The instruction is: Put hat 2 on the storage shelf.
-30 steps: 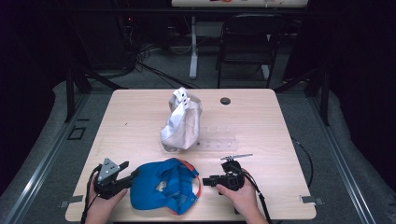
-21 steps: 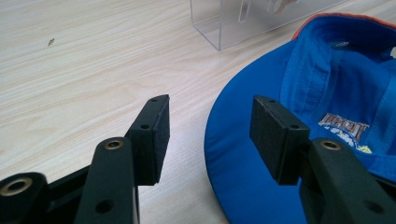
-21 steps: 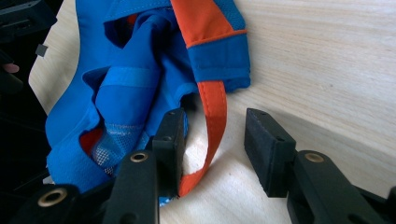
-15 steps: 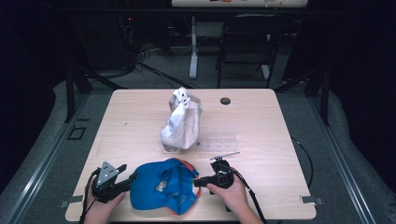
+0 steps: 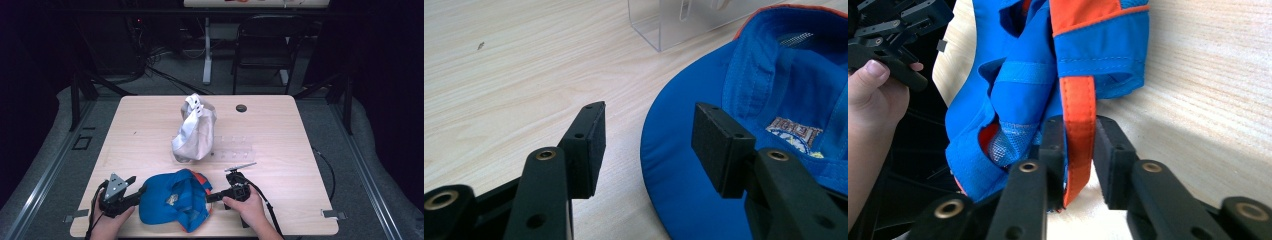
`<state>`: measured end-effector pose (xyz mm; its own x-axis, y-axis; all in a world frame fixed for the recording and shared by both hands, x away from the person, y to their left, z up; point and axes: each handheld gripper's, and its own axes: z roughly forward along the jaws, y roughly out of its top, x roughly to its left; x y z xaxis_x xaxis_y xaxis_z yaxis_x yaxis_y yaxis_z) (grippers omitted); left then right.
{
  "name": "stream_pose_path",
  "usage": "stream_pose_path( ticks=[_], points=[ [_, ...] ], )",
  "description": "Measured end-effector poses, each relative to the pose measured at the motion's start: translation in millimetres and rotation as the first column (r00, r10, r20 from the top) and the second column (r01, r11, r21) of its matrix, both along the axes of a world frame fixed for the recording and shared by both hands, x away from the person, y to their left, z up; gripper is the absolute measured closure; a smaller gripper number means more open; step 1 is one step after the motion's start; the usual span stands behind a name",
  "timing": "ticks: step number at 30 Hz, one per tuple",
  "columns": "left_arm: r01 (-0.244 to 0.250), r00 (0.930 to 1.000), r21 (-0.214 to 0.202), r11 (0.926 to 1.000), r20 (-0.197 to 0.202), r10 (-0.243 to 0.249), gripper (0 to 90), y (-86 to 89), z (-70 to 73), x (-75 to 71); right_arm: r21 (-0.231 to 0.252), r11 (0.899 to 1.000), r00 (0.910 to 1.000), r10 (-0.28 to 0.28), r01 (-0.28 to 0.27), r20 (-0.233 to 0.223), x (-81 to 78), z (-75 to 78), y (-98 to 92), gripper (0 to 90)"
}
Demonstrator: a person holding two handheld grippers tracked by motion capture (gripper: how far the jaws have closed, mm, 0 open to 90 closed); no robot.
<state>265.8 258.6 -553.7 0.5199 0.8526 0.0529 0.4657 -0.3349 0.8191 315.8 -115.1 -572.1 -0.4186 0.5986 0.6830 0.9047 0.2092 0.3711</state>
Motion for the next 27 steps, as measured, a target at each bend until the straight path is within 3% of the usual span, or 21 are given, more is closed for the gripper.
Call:
stream_pose_path(
  ticks=[5, 11, 21, 27],
  points=[
    [-0.002, 1.0, -0.002, 1.0, 0.001, 0.002, 48.5, 0.6, 0.0, 0.2, 0.016, 1.0, 0.9999, -0.01, 0.01, -0.004, -1.3, 4.9, -1.9, 77.6],
    [0.0, 1.0, 0.0, 1.0, 0.0, 0.0, 48.5, 0.0, 0.2, -0.2, 0.017, 1.0, 0.9995, -0.021, 0.02, 0.026, -2.6, 14.9, -9.7, 77.9],
    [0.0, 1.0, -0.001, 1.0, 0.003, 0.0, 48.5, 0.2, 0.1, -0.1, 0.066, 0.992, 0.9934, -0.11, 0.108, 0.031, 2.0, 25.6, -41.2, 77.9],
    [0.0, 1.0, 0.0, 1.0, 0.003, 0.0, 48.5, 0.2, 0.0, 0.1, 0.048, 0.989, 0.9902, -0.138, 0.137, 0.019, 4.8, 30.9, -60.1, 77.8]
  ],
)
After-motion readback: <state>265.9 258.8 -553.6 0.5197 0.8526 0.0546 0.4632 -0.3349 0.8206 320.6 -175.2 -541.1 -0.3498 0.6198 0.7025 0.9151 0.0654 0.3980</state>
